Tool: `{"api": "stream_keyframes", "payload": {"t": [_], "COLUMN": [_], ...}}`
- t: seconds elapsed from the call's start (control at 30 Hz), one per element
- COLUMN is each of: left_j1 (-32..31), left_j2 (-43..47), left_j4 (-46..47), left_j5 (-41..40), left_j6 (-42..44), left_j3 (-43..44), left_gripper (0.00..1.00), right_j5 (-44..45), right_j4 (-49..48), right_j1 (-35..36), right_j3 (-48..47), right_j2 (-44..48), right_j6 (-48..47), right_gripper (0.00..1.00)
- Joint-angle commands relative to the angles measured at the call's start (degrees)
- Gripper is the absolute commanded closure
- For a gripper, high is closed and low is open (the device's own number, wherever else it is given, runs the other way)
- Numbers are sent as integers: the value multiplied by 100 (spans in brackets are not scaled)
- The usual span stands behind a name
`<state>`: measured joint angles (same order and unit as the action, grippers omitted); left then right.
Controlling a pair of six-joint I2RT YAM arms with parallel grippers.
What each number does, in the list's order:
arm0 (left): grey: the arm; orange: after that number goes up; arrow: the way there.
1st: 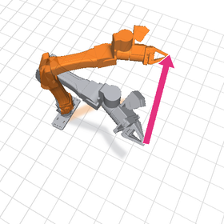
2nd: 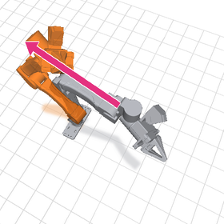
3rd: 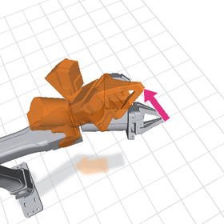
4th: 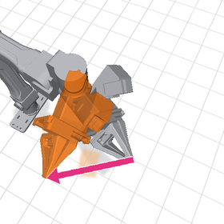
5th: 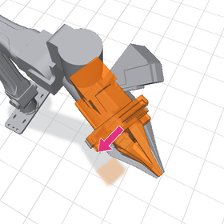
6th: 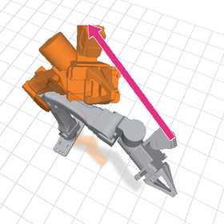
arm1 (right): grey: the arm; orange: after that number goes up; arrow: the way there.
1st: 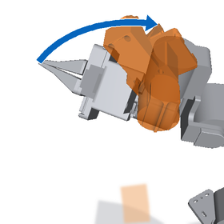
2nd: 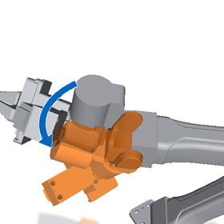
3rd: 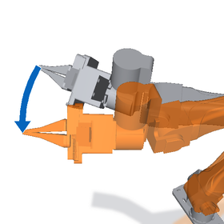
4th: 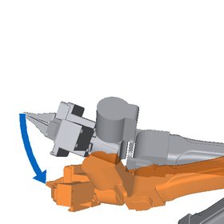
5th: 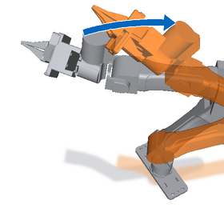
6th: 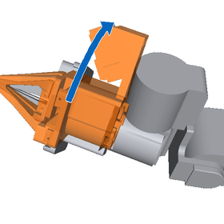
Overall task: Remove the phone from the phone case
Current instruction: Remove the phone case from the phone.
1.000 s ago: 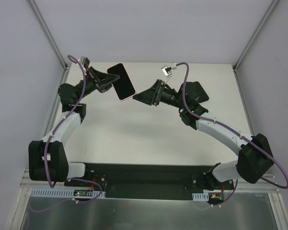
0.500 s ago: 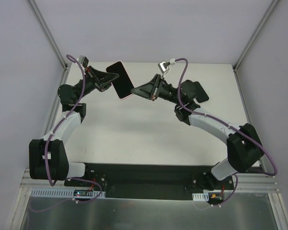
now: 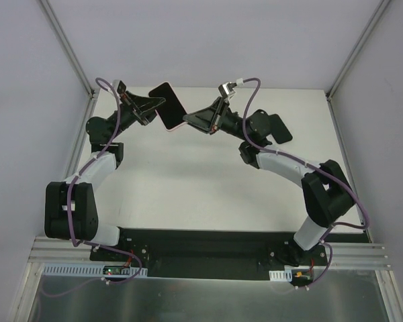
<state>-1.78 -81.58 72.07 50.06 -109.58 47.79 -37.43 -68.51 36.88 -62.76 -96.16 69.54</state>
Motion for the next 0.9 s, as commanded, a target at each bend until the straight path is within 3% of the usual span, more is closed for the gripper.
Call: {"api": "stream_keyframes", "payload": {"t": [0.0, 0.4, 0.57, 0.87], "left_j1": [11, -50, -50, -50], "left_j2": [55, 98, 169, 151], "left_j4": [1572, 2258, 2329, 2320], "left_j5": [-873, -2351, -2379, -2255], "left_j6": [-880, -1654, -1646, -1558], "left_j3": [249, 275, 169, -50], "left_gripper": [100, 100, 100, 100], "right_j5": [-107, 367, 509, 658], "right_j4": [-1929, -1938, -1938, -1938], "right_j1": [30, 170, 232, 249], "right_j3": [-710, -2222, -2609, -2399], "right_j2": [19, -543, -816, -737], "right_j6": [209, 622, 710, 552], "right_gripper": [86, 87, 81, 79]}}
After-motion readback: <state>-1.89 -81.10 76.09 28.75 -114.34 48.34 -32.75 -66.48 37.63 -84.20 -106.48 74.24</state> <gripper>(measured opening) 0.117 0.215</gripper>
